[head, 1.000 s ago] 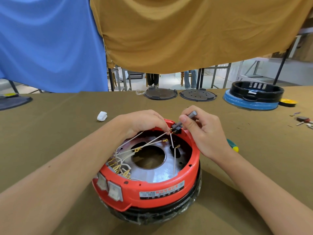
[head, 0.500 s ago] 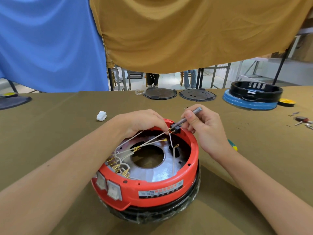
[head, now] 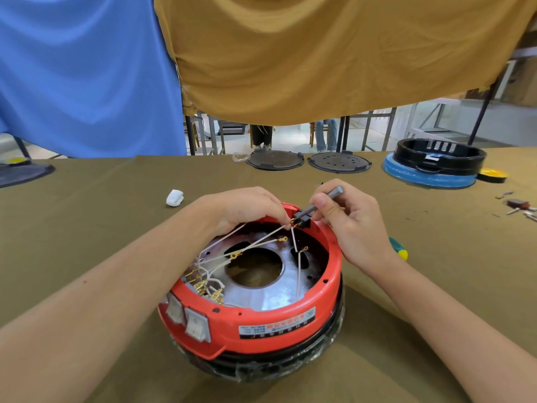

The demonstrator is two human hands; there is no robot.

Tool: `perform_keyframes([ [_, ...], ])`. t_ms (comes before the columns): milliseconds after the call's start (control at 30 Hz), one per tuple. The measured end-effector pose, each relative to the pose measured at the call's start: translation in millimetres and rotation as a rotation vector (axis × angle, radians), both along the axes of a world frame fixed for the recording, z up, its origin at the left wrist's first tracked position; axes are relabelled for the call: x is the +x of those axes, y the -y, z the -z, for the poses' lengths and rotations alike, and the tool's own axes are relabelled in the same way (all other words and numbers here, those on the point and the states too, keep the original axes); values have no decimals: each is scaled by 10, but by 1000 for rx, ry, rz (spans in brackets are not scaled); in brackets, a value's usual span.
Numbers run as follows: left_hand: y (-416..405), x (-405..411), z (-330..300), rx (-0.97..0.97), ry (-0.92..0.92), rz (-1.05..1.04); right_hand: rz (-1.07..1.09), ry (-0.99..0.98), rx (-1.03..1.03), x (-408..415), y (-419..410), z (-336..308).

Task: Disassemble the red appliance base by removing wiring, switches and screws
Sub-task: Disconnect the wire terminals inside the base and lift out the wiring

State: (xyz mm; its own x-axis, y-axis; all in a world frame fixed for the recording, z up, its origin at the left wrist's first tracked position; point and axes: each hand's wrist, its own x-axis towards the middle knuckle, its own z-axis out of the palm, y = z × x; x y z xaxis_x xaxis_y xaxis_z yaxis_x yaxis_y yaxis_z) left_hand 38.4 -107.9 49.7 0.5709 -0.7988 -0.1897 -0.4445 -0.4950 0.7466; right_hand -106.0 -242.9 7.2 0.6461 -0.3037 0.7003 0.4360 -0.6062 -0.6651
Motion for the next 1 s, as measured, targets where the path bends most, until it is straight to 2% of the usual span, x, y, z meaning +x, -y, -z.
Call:
perform_keyframes([
  [167,2,4,7,2,15,3,-67,-28,231,32,33,-2],
  [233,3,7,5,2,18,2,-76,-43,264,39,31,-3],
  [300,6,0,-1,6,12,5,-66,-32,240,38,17,1],
  [433,2,-15,-13,14,5,3,21,-9,42,18,-9,11],
  [600,-4,-11,-11,2,-9,-3,32,1,-24,2,-9,2],
  [733,-2,-13,-12,9,1,3,23,-8,25,23,13,23],
  [1000,-9,-41,-25,5,13,16,-42,-35,256,43,18,14],
])
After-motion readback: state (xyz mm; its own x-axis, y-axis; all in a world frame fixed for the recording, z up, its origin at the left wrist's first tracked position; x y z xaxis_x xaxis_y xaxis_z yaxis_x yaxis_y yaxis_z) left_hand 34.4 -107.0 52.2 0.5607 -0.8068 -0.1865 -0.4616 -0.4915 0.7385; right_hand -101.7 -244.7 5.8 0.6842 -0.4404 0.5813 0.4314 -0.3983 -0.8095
